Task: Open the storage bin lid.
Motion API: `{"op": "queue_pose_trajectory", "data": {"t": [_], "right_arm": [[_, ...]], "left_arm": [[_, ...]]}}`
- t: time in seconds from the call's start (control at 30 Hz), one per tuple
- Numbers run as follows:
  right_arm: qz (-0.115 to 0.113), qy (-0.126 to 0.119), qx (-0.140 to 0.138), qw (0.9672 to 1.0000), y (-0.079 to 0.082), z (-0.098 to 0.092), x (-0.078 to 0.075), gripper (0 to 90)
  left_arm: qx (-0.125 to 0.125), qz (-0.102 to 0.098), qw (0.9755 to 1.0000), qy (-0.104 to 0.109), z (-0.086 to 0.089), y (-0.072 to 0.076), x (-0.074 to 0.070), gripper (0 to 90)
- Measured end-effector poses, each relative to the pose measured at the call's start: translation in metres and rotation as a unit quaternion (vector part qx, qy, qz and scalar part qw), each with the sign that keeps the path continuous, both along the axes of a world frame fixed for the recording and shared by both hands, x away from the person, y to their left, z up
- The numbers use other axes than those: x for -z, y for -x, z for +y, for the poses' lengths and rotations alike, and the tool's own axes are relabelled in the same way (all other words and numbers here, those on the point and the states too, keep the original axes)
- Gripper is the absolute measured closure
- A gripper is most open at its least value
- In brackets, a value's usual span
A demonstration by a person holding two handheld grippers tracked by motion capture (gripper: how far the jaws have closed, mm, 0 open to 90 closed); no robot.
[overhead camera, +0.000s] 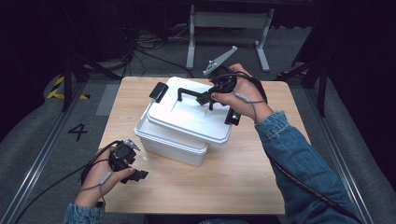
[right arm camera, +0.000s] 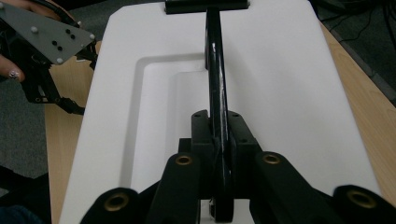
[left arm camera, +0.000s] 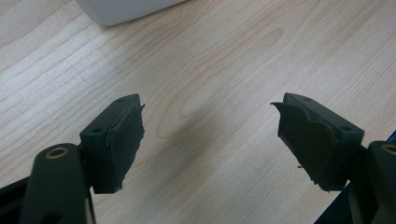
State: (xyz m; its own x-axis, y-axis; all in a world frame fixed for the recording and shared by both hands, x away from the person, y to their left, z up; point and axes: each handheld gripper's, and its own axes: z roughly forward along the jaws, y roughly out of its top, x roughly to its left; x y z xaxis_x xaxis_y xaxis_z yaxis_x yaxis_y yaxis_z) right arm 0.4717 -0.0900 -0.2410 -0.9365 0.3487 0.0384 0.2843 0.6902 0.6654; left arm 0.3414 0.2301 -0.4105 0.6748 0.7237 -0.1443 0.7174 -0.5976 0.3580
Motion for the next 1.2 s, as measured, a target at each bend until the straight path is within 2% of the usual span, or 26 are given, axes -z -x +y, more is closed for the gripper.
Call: {"op": "queue_pose_trajectory", "data": {"t": [0.1, 0.3, 0.6, 0.63, 0.83, 1.03, 1.2], "right_arm": [[-0.002, 0.0, 0.007, 1.0, 0.001, -0.008, -0.001, 84.4], [-0.006, -0.002, 0.022, 0.9997, 0.004, -0.038, -0.006, 84.4], [-0.007, -0.003, 0.047, 0.9989, 0.008, -0.082, -0.004, 84.4], [-0.007, -0.003, 0.047, 0.9989, 0.008, -0.082, -0.004, 84.4], [-0.01, -0.006, 0.067, 0.9977, 0.013, -0.115, -0.004, 84.4], [-0.005, -0.004, 0.083, 0.9965, 0.019, -0.141, -0.002, 84.4], [0.001, 0.0, 0.086, 0.9963, 0.02, -0.159, 0.003, 84.4]], "left_arm": [[0.002, 0.001, 1.0, 0.0, -0.001, 0.0, 0.0, 23.3], [0.003, 0.003, 1.0, -0.003, -0.001, -0.001, 0.001, 23.3], [0.004, 0.005, 1.0, -0.005, -0.003, -0.001, 0.002, 23.2], [0.004, 0.005, 1.0, -0.005, -0.003, -0.001, 0.002, 23.2], [0.003, 0.007, 0.9999, -0.008, -0.004, -0.001, 0.003, 23.2], [0.006, 0.008, 0.9999, -0.009, -0.006, -0.002, 0.003, 23.2], [0.007, 0.008, 0.9999, -0.011, -0.007, -0.002, 0.004, 23.2]]}}
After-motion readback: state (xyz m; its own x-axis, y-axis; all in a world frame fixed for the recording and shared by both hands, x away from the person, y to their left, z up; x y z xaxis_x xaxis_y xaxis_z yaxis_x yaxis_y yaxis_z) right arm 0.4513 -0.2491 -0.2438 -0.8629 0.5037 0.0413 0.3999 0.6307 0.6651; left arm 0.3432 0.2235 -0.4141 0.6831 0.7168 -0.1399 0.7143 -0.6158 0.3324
